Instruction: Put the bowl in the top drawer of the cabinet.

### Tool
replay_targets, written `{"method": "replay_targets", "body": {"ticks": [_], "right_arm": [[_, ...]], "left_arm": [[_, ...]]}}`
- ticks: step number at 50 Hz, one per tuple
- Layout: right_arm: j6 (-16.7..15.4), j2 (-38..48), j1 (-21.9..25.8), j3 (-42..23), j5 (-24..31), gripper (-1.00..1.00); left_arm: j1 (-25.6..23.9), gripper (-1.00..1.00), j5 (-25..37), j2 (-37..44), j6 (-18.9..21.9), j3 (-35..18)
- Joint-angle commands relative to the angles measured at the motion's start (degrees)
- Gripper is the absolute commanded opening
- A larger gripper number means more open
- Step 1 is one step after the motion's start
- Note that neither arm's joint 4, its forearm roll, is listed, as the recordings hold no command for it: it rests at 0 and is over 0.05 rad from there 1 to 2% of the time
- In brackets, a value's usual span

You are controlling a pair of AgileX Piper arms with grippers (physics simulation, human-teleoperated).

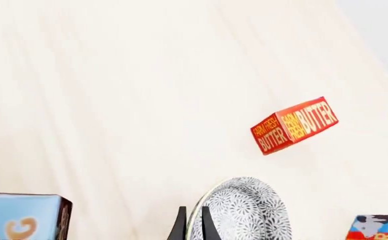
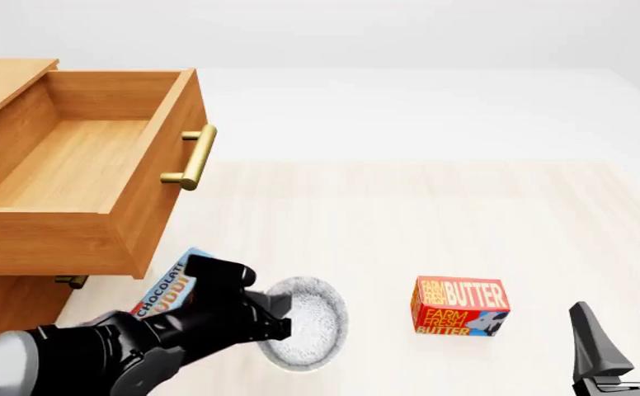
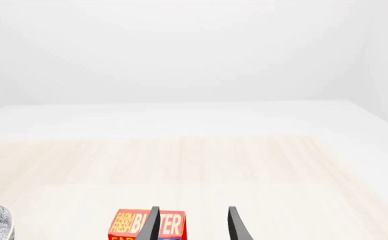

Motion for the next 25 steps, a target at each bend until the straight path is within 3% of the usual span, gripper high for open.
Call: {"method": "replay_targets", "body": {"ticks": [1, 25], "right_arm": [[0.0, 0.0, 0.0, 0.0, 0.0, 1.0], [0.0, 0.0, 0.0, 0.0, 0.0, 1.0]], "left_arm": [[0.1, -1.0, 1.9, -3.8, 2.4, -0.1], [-1.3, -1.0, 5.1, -11.5, 9.4, 0.8]]}}
